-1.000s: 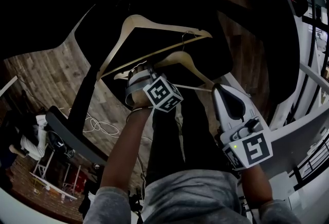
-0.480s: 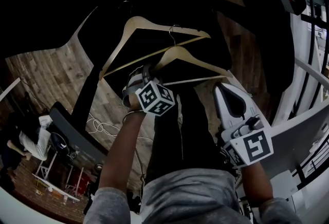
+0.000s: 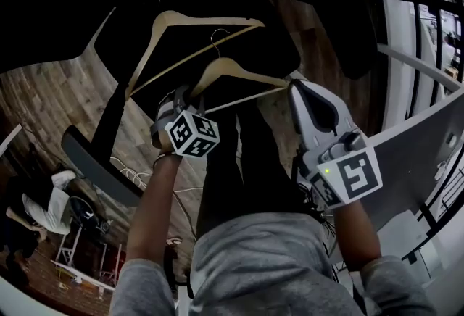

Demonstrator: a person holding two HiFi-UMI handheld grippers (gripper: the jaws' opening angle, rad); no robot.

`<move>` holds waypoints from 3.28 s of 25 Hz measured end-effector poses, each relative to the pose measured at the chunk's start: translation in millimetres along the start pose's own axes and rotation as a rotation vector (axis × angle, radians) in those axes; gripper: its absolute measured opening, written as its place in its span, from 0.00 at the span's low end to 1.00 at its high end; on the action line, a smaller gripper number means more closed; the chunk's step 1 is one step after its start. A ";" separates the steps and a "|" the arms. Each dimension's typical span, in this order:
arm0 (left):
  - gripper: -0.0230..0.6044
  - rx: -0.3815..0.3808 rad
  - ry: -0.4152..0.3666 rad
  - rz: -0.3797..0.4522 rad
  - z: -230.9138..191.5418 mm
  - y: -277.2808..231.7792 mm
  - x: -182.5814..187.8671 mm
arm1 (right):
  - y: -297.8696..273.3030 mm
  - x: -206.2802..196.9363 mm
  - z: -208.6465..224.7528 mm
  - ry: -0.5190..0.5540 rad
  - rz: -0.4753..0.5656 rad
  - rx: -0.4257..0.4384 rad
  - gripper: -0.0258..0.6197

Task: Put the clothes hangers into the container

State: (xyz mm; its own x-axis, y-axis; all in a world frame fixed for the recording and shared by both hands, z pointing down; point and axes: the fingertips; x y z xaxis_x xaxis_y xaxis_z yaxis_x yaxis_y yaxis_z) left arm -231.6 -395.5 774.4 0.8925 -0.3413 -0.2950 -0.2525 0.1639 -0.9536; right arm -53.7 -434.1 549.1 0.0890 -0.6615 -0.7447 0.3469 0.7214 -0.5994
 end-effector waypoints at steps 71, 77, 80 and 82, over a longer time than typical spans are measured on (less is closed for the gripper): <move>0.12 -0.053 -0.282 0.658 159.6 340.7 209.8 | 521.0 15.8 -18.5 -0.182 0.643 -0.790 0.04; 0.12 -0.122 -0.381 0.704 239.4 346.3 258.5 | 596.7 -39.9 0.2 -0.200 0.656 -0.908 0.04; 0.12 -0.151 -0.438 0.726 290.4 353.8 282.4 | 642.7 -75.2 9.1 -0.226 0.670 -0.973 0.04; 0.12 -0.171 -0.472 0.738 325.7 358.4 295.3 | 673.2 -98.0 13.7 -0.241 0.679 -1.011 0.04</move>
State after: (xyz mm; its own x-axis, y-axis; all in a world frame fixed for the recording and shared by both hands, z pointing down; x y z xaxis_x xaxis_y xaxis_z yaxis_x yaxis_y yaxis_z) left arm 63.2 -136.1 365.1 0.5319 0.2197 -0.8178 -0.8423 0.0378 -0.5377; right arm 183.9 113.6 222.6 0.1759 -0.0361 -0.9837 -0.7020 0.6960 -0.1511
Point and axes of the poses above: the fingertips, and each gripper's own axes: y backward along the fingers, z to its right, x out of its top, and after that the axes turned 1 degree about -x, right-handed
